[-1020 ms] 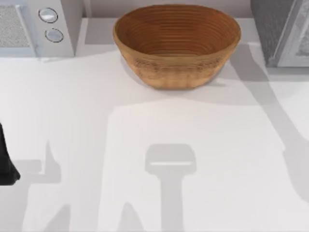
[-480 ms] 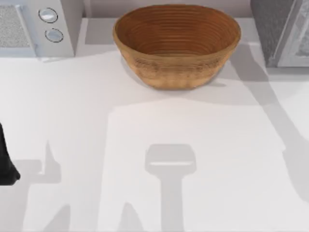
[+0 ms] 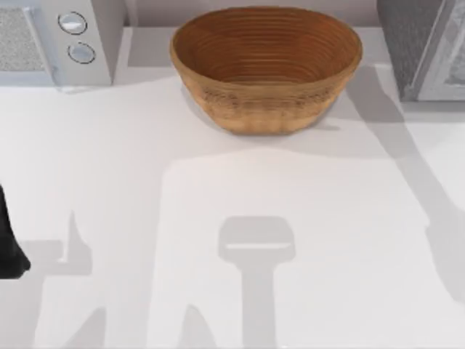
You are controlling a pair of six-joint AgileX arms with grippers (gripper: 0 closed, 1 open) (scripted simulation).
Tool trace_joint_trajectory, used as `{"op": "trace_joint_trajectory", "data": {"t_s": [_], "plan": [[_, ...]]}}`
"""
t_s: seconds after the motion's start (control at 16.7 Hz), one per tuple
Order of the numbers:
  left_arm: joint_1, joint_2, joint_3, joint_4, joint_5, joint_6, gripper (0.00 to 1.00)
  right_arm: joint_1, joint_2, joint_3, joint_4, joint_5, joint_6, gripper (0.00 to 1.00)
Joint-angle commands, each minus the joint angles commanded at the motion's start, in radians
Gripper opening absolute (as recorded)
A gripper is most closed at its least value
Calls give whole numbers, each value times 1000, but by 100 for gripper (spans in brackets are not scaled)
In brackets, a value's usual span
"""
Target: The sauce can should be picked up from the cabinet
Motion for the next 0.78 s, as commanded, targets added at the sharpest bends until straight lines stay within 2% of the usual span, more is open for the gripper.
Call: {"op": "trace_joint_trajectory", "data": {"t_s": [0.42,0.78], "plan": [[0,0,0,0,0,0,100,17,-17,-1,-15,13,3,0],[0,0,0,0,0,0,100,201,-239,-24,-216,194,6,0]]}}
